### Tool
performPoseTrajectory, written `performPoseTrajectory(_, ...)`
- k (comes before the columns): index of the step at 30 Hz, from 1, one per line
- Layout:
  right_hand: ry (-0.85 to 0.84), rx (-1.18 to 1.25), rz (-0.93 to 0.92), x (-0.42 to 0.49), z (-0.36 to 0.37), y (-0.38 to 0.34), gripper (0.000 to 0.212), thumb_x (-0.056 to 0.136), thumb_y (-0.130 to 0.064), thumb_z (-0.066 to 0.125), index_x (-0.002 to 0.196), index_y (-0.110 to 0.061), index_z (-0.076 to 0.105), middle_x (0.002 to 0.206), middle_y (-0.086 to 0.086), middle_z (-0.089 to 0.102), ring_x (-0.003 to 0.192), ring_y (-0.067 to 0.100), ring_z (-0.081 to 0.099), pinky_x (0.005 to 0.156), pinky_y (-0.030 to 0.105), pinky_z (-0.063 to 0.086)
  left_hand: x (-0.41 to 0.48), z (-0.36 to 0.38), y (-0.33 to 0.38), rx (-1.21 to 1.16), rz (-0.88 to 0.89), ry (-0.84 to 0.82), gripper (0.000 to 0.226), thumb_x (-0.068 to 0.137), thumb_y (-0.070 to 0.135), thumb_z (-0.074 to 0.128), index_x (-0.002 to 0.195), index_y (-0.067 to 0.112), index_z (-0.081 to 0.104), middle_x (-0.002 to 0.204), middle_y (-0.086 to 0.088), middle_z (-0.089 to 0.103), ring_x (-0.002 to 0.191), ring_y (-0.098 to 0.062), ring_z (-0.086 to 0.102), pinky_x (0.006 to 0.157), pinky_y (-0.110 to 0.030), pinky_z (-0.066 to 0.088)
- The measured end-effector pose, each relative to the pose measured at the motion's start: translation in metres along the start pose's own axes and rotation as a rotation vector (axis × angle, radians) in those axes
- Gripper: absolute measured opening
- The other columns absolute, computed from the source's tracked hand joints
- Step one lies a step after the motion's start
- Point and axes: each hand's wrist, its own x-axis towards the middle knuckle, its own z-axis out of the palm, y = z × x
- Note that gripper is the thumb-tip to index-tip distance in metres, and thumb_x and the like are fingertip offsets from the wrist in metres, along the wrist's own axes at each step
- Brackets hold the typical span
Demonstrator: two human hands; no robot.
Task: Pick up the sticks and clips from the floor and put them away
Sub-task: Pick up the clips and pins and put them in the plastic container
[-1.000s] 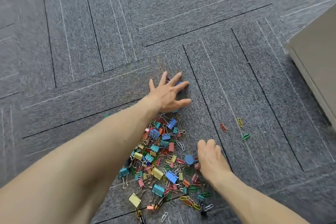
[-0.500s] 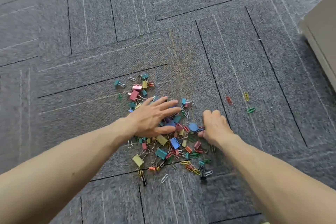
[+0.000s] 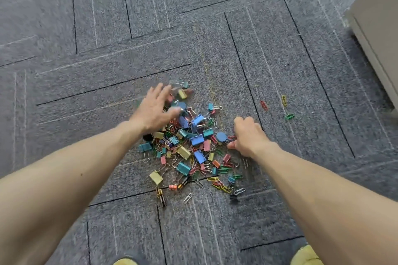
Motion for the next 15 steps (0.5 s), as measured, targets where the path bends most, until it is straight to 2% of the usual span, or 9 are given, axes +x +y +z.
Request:
performPoseTrajectory(2, -0.004, -0.010, 0.004, 0.000, 0.002, 0.000, 0.051, 0.084, -0.031, 0.076, 0.118, -0.008, 0.045, 0.121, 0.017, 0.046, 0.114, 0.034, 0.048, 0.094, 0.046, 0.043, -0.002, -0.003, 0.002, -0.017, 0.085, 0.062, 0.081, 0.089, 0.058, 0.054, 0.154, 0.030, 0.014, 0.163, 0.000, 0.011, 0.146, -0.029, 0.025, 0.116, -0.056, 0.027)
performPoseTrajectory(3, -0.002, -0.011, 0.005, 0.001, 0.002, 0.000, 0.051, 0.084, -0.031, 0.076, 0.117, -0.008, 0.045, 0.121, 0.017, 0.046, 0.113, 0.034, 0.048, 0.094, 0.046, 0.044, 0.001, -0.007, 0.003, -0.030, 0.077, 0.115, 0.081, 0.088, 0.057, 0.057, 0.153, 0.031, 0.016, 0.163, -0.001, 0.010, 0.144, -0.031, 0.027, 0.113, -0.058, 0.031)
performPoseTrajectory(5, 0.002, -0.007, 0.000, 0.001, 0.002, 0.000, 0.048, 0.084, -0.031, 0.076, 0.114, -0.009, 0.045, 0.119, 0.016, 0.046, 0.111, 0.033, 0.049, 0.093, 0.046, 0.044, 0.012, -0.014, 0.006, -0.033, 0.027, 0.115, 0.083, 0.087, 0.062, 0.055, 0.154, 0.035, 0.013, 0.164, 0.001, 0.000, 0.149, -0.033, 0.014, 0.113, -0.063, 0.024)
performPoseTrajectory(7, -0.002, -0.003, 0.000, 0.001, 0.003, 0.000, 0.047, 0.084, -0.030, 0.076, 0.112, -0.009, 0.045, 0.118, 0.015, 0.046, 0.110, 0.032, 0.049, 0.093, 0.046, 0.044, 0.019, -0.014, 0.014, 0.059, 0.016, -0.029, 0.086, 0.085, 0.070, 0.048, 0.155, 0.038, 0.009, 0.164, 0.004, -0.007, 0.150, -0.033, 0.002, 0.114, -0.066, 0.016)
performPoseTrajectory(10, 0.000, 0.004, -0.001, 0.002, 0.003, 0.002, 0.045, 0.084, -0.029, 0.077, 0.109, -0.011, 0.045, 0.116, 0.015, 0.046, 0.108, 0.030, 0.050, 0.093, 0.045, 0.046, 0.006, 0.001, 0.027, 0.190, 0.086, -0.125, 0.084, 0.087, 0.067, 0.051, 0.155, 0.036, 0.014, 0.165, 0.005, -0.003, 0.150, -0.032, 0.001, 0.115, -0.067, 0.016)
performPoseTrajectory(13, -0.002, -0.004, -0.008, 0.003, 0.004, 0.002, 0.043, 0.083, -0.031, 0.077, 0.102, -0.014, 0.042, 0.113, 0.012, 0.045, 0.104, 0.028, 0.050, 0.092, 0.044, 0.047, -0.020, -0.001, 0.023, 0.079, 0.177, -0.182, 0.080, 0.088, 0.055, 0.061, 0.154, 0.036, 0.021, 0.164, 0.009, 0.003, 0.148, -0.018, 0.016, 0.117, -0.058, 0.023)
performPoseTrajectory(15, -0.026, -0.019, -0.001, 0.003, 0.002, 0.001, 0.044, 0.082, -0.033, 0.078, 0.099, -0.016, 0.040, 0.112, 0.011, 0.046, 0.103, 0.028, 0.050, 0.091, 0.045, 0.047, -0.036, -0.013, 0.017, -0.002, 0.225, -0.274, 0.080, 0.088, 0.050, 0.065, 0.154, 0.035, 0.022, 0.164, 0.011, 0.006, 0.144, -0.013, 0.025, 0.118, -0.040, 0.025)
